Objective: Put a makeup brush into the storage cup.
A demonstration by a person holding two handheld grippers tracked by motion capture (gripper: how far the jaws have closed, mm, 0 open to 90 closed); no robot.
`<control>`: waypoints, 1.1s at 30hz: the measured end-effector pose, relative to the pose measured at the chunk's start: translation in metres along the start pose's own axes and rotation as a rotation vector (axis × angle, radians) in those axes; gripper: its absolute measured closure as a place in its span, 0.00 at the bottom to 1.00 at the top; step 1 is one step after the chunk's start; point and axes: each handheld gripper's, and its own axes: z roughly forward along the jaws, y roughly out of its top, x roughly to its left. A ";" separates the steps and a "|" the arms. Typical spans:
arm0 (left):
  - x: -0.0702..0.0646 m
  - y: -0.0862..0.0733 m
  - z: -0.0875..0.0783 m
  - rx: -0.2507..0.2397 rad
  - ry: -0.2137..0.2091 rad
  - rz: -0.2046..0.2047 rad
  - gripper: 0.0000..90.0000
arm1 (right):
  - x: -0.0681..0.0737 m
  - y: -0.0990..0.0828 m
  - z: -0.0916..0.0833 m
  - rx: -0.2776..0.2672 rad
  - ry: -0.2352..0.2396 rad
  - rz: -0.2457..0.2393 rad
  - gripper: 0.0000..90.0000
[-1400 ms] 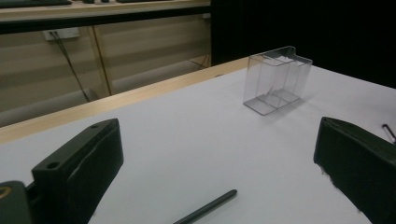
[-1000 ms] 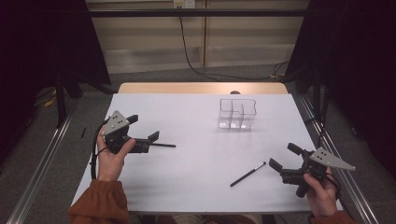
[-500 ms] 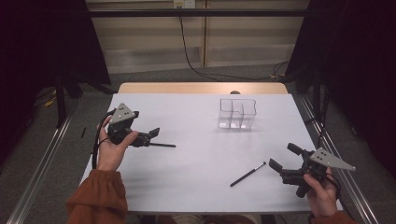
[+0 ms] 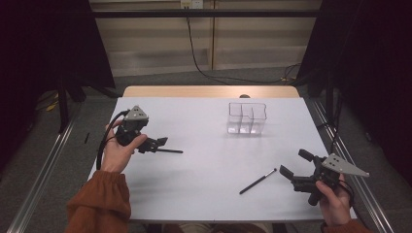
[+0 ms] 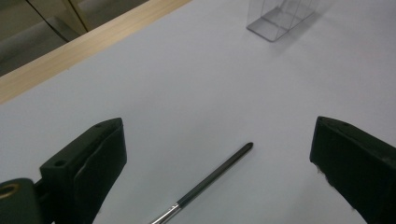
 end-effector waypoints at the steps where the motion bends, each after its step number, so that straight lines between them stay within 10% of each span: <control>1: 0.002 0.000 0.002 0.018 0.005 0.006 0.04 | 0.001 0.000 0.000 0.002 0.003 0.002 0.00; 4: 0.012 -0.001 0.011 0.081 -0.050 -0.027 0.06 | 0.000 0.000 -0.001 0.000 0.000 0.003 0.00; 26: 0.023 -0.008 0.048 0.424 -0.133 0.110 0.07 | 0.002 -0.001 0.001 0.019 0.008 0.004 0.00; 33: 0.025 -0.011 0.058 0.461 -0.165 0.135 0.10 | 0.002 -0.001 0.001 0.020 0.008 0.007 0.00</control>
